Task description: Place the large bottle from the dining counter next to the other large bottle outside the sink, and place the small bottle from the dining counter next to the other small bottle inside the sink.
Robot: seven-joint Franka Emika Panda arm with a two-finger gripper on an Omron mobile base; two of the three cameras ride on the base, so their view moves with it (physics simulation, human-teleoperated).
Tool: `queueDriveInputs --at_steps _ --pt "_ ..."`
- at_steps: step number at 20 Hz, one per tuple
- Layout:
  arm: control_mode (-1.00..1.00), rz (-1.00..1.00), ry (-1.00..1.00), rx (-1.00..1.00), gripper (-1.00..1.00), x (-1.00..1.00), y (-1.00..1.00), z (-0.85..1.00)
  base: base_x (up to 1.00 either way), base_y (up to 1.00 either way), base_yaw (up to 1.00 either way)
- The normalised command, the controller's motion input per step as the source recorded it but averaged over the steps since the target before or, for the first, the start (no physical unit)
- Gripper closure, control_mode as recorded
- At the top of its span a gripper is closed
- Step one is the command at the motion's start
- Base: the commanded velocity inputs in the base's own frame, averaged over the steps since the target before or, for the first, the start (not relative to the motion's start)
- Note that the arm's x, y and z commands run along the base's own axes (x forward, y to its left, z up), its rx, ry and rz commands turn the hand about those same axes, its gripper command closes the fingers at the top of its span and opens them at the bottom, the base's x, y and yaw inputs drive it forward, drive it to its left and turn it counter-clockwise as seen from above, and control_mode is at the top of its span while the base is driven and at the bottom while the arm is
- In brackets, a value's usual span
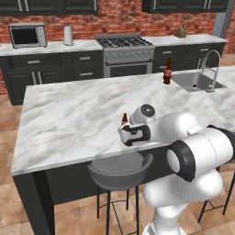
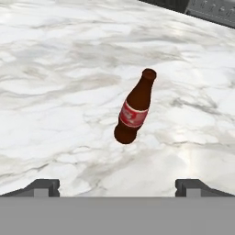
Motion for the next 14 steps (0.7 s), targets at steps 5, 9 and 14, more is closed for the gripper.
queueDriveInputs --at_steps 5,9,14 --pt "-1.0 0.0 0.0 0.0 -1.0 0.21 0.0 0.14 0.0 0.0 0.0" --pt "-1.0 0.0 0.0 0.0 -1.0 0.26 0.0 0.09 0.0 0.0 0.0" --pt "-1.0 0.0 0.0 0.0 -1.0 0.25 0.0 0.0 0.0 0.0 0.0"
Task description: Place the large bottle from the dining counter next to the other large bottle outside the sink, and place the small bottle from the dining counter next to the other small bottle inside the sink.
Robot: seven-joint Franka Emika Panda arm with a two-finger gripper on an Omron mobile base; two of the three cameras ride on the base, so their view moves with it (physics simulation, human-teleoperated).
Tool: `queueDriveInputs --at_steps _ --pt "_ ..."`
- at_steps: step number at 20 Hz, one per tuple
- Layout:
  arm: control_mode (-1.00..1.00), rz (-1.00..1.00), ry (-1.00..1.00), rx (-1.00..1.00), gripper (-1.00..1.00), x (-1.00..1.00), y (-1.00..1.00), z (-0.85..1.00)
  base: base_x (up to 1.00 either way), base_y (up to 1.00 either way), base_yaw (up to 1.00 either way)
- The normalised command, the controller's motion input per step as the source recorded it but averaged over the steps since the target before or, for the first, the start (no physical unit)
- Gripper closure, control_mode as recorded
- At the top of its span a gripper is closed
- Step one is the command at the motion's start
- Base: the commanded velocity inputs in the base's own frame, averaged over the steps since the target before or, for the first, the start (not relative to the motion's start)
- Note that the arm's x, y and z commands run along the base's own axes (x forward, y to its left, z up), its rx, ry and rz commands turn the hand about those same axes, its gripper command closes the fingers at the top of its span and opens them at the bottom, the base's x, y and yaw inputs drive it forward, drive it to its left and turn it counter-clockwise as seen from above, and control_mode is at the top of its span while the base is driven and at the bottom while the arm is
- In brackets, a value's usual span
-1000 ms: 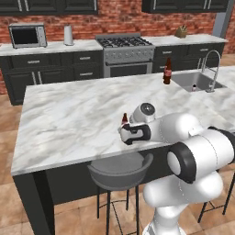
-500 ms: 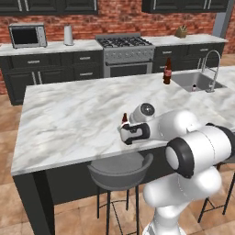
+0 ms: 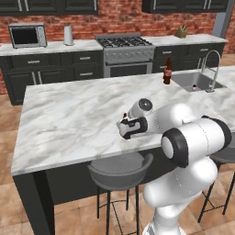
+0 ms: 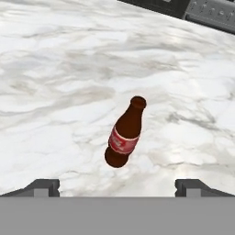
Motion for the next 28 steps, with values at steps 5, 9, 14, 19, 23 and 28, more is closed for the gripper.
queueDriveInputs --at_steps 5,9,14,19,23,28 --pt "-1.0 0.0 0.0 0.0 -1.0 0.31 0.0 0.0 0.0 0.0 0.0" --pt "-1.0 0.0 0.0 0.0 -1.0 0.3 0.0 -0.04 0.0 0.0 0.0" --pt "-1.0 0.0 0.0 0.0 -1.0 0.24 0.0 -0.12 0.0 0.0 0.0" --pt "-1.0 0.0 0.0 0.02 -1.0 0.21 0.0 -0.2 0.0 0.0 0.0" --pt "-1.0 0.0 0.0 0.04 -1.0 0.19 0.0 -0.21 0.0 0.0 0.0" --pt "-1.0 0.0 0.0 0.03 -1.0 0.07 0.0 -0.16 0.0 0.0 0.0"
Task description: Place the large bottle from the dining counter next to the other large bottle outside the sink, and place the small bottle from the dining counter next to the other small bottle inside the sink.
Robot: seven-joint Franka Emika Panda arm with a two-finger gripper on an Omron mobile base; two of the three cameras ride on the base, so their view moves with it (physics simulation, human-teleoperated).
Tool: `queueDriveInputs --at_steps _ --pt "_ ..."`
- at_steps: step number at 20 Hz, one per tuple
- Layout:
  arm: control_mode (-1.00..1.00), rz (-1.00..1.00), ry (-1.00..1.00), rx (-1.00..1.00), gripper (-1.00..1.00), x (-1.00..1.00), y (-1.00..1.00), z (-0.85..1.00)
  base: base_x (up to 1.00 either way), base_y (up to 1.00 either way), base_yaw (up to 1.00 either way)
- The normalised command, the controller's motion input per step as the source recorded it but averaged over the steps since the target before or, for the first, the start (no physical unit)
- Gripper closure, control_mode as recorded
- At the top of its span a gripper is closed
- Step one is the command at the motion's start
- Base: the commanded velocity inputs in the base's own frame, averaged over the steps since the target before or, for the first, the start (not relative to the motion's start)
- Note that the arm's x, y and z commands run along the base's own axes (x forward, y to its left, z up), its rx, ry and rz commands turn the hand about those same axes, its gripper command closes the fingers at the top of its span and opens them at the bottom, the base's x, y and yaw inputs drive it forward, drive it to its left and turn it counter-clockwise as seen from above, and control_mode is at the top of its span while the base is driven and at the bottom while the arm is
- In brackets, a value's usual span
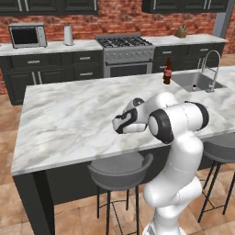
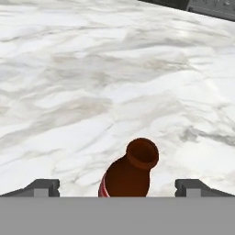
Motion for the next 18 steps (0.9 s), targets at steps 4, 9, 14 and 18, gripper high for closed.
queueDriveInputs --at_steps 4,9,14,18 --pt "-1.0 0.0 0.0 0.0 -1.0 0.0 0.0 -0.12 0.0 0.0 0.0" --pt "-1.0 0.0 0.0 0.0 -1.0 0.01 0.0 -0.1 0.0 0.0 0.0" --pt "-1.0 0.0 0.0 0.0 -1.0 0.13 0.0 -0.09 0.0 0.0 0.0" --pt "-1.0 0.0 0.0 0.0 -1.0 0.18 0.0 -0.05 0.0 0.0 0.0"
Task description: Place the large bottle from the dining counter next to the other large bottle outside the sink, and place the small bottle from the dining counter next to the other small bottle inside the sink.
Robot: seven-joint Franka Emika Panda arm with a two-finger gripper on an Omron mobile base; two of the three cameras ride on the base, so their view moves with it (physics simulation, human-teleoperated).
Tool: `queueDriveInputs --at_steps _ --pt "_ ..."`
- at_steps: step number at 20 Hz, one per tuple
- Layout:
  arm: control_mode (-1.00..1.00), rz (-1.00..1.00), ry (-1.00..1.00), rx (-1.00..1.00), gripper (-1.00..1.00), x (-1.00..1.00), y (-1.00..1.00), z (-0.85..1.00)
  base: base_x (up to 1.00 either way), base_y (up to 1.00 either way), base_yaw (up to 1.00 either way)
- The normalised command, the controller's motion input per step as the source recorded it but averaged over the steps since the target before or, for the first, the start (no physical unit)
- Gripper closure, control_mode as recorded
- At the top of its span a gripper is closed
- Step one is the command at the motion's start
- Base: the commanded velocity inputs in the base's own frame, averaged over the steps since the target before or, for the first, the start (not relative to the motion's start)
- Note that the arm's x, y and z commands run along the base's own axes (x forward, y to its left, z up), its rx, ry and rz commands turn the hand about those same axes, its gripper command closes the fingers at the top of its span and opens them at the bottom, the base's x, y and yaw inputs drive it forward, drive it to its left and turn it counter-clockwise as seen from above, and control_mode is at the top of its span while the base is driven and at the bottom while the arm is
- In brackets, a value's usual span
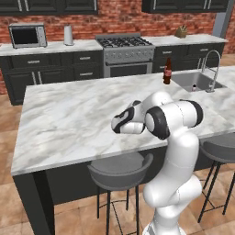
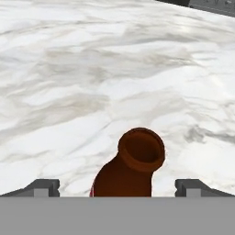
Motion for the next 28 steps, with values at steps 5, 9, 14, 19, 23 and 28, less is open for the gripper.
queueDriveInputs --at_steps 5,9,14,19,23,28 --pt "-1.0 0.0 0.0 0.0 -1.0 0.19 0.0 -0.06 0.0 0.0 0.0" --pt "-1.0 0.0 0.0 0.0 -1.0 0.19 0.0 -0.07 0.0 0.0 0.0" --pt "-1.0 0.0 0.0 0.0 1.0 0.2 0.0 -0.07 0.0 0.0 0.0" --pt "-1.0 0.0 -0.02 0.0 1.0 0.03 0.0 0.0 0.0 0.0 0.0" --pt "-1.0 0.0 -0.03 0.0 1.0 0.0 0.06 0.01 0.0 0.0 0.0" --pt "-1.0 0.0 -0.1 -0.05 1.0 -0.44 0.25 0.22 0.0 0.0 0.0"
